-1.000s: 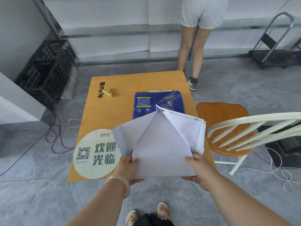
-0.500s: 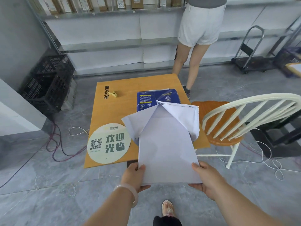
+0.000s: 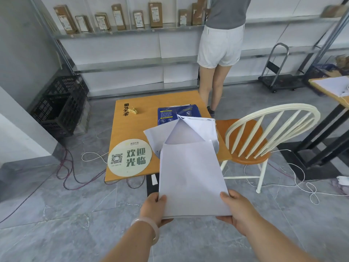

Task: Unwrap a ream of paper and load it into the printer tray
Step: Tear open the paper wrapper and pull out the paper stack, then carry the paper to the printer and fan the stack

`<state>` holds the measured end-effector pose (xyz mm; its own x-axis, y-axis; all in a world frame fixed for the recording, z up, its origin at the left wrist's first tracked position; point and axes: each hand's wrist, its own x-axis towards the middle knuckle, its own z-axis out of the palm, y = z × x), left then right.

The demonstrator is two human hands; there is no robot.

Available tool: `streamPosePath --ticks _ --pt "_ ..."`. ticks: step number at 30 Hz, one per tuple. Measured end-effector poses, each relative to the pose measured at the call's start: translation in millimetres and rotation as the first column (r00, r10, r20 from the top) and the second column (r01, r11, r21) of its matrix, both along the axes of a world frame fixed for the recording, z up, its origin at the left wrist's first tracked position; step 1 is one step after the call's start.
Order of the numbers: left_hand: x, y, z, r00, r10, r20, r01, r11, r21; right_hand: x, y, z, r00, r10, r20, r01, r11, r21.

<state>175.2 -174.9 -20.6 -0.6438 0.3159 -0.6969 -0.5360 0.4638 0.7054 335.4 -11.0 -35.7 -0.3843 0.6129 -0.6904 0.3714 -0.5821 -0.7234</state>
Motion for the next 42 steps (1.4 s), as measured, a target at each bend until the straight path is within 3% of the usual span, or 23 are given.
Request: streamPosePath --ticks 7,13,17,22,26,31,37,42 --pt "28 -4 26 0.995 0.073 -0.065 -0.069 0.996 0.057 13 6 26 0.996 0.057 -0.063 -0.051 0.995 0.090" --pt "33 -5 80 0.964 0.163 -0.208 -0.131 0.978 0.159 1 24 83 0.976 0.188 -0.110 -0.159 0.961 0.225" --pt "29 -11 129 0.920 0.268 -0.286 -0.184 0.940 0.288 -20 28 131 0.946 0.272 -0.179 -0.205 0.925 0.321" --pt "10 -38 183 0.829 0.336 -0.447 -0.200 0.925 0.323 -56 16 193 0.882 0.379 -0.281 -0.231 0.866 0.443" --pt "-5 -73 223 0.756 0.418 -0.504 -0.226 0.889 0.398 -85 -16 239 0.784 0.474 -0.400 -0.272 0.842 0.465" --pt "-27 -142 250 0.668 0.511 -0.541 -0.306 0.851 0.426 -134 -77 269 0.688 0.583 -0.431 -0.339 0.785 0.519" --pt "-41 -255 257 0.530 0.716 -0.454 -0.484 0.695 0.532 -201 -190 275 0.552 0.722 -0.416 -0.442 0.677 0.588" --pt "-40 -368 258 0.356 0.810 -0.466 -0.614 0.578 0.537 -242 -307 277 0.377 0.816 -0.439 -0.583 0.577 0.572"
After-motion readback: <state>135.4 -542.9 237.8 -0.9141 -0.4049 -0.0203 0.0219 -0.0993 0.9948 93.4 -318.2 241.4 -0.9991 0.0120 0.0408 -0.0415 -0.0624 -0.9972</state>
